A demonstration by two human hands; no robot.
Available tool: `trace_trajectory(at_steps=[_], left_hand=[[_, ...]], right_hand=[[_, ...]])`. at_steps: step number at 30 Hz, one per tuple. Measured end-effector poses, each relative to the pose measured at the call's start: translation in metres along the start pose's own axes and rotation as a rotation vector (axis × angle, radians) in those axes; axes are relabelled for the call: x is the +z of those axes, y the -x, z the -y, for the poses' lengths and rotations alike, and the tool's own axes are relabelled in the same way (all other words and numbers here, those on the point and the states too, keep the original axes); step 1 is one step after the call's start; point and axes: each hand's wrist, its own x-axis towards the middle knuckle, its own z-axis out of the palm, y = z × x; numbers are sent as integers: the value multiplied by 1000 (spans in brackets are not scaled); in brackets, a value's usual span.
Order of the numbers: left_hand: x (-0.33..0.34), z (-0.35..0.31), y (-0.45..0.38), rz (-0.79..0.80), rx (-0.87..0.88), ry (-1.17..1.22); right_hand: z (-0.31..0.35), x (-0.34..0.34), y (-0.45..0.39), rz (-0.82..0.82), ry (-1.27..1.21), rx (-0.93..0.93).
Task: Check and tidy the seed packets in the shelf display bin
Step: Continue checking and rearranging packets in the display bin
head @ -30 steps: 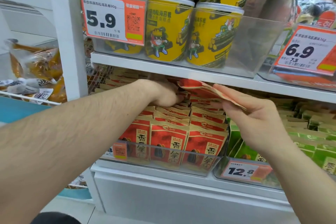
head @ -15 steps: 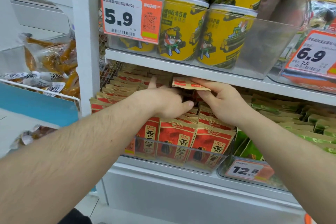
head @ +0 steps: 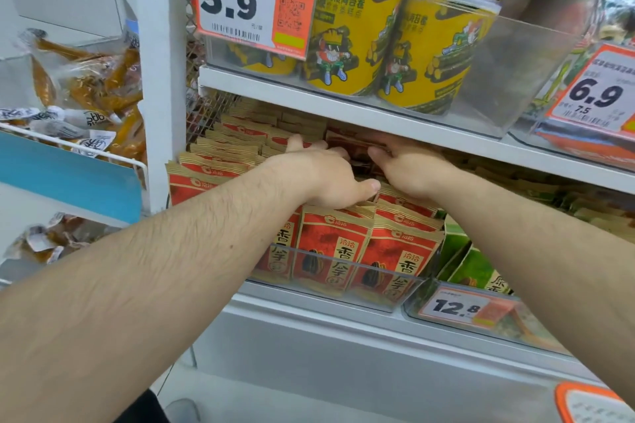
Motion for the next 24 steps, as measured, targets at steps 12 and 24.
trace_trajectory(at_steps=[12,24], left_hand=[[4,14,53,-665,184,72],[63,66,89,-1347,-37,791]], right_hand=[[2,-1,-23,0,58,91],[15,17,-48,-33,70,116]])
